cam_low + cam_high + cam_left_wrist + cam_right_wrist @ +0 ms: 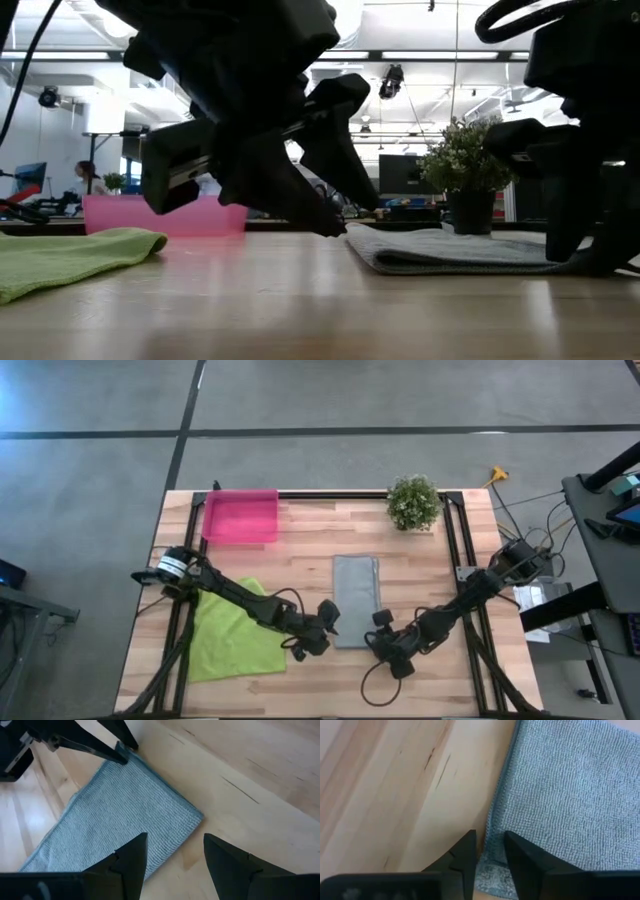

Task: Roll microfiber towels into tight, uniform cylinder then place into a basket
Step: Roll the blue microfiber cloth

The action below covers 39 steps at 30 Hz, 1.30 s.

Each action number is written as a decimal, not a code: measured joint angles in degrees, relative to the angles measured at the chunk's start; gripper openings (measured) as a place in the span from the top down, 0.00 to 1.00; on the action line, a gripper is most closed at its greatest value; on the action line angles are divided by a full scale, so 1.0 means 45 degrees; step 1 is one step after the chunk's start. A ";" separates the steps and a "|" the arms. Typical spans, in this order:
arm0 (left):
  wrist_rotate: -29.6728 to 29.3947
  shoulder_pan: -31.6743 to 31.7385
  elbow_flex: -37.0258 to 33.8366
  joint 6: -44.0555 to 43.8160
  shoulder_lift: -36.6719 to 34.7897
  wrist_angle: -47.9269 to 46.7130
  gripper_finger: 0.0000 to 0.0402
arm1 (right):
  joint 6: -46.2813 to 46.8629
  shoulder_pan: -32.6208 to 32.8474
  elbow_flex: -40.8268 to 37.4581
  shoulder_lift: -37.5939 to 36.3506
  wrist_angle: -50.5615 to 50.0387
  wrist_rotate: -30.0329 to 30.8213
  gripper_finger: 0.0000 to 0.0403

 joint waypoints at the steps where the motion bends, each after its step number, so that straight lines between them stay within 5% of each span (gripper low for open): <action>1: 0.0000 0.0000 0.0000 0.0000 0.0000 0.0018 0.56 | -0.0005 0.0000 -0.0001 0.0001 -0.0016 0.0047 0.78; 16: -0.0019 0.0000 0.0438 -0.0005 -0.0015 0.0038 0.56 | 0.1715 -0.0053 -0.0089 -0.0477 -0.0035 0.0073 0.97; 33: 0.2096 -0.0012 0.0189 -0.0562 0.0578 -0.0053 0.56 | 0.3843 -0.0092 -0.0069 -0.0791 0.1069 -0.0422 0.98; 39: 0.1022 -0.0015 0.0243 -0.0919 0.0556 0.0128 0.56 | 0.4707 -0.0092 -0.0074 -0.0796 0.1818 -0.0408 0.98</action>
